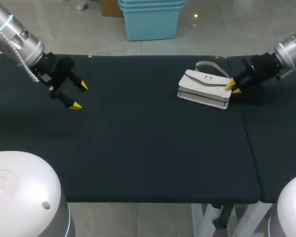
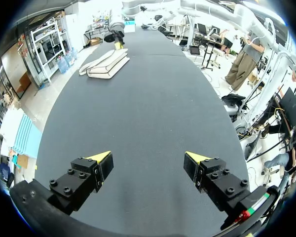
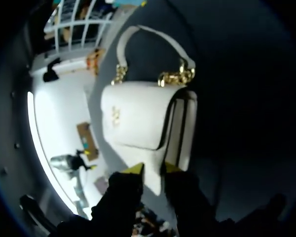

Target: Pick up the bag, open it, inspect its contents, close it, and place it on the opposite side

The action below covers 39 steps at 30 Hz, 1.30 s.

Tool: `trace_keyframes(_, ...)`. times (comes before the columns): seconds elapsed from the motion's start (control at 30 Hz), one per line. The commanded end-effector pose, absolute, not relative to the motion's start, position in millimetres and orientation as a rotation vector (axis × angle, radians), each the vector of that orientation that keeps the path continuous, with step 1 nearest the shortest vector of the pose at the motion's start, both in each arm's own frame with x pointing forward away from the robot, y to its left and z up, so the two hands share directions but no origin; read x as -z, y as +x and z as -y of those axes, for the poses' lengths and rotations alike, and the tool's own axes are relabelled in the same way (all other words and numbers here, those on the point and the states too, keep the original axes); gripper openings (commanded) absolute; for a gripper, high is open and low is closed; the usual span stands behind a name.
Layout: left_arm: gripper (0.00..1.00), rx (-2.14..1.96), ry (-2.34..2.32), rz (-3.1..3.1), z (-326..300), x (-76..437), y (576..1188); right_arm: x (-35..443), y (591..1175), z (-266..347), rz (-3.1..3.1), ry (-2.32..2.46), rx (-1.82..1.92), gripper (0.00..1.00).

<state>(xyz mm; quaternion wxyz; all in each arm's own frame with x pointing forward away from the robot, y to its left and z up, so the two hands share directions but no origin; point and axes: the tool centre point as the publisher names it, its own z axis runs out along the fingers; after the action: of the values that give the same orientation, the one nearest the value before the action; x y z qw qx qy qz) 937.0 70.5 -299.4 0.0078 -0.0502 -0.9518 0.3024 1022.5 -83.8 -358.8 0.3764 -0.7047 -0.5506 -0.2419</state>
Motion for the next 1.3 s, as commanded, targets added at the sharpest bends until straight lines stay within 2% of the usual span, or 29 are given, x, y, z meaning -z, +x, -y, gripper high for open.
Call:
trace_keyframes(0.03,1.0,-0.95,-0.158,2.976,-71,300,937,352,1018,100,1.36,-1.931,0.745,1.0)
trace_keyframes(0.27,1.0,-0.95,-0.158,2.976,-71,300,937,345,1018,128,1.167,-2.161,0.828,1.0)
trace_keyframes(0.8,1.0,-0.95,-0.158,2.976,-71,300,937,345,1018,128,1.167,-2.161,0.828,1.0)
trace_keyframes(1.3,1.0,-0.95,-0.158,2.976,-71,300,937,345,982,98,1.069,-2.425,1.354,1.0)
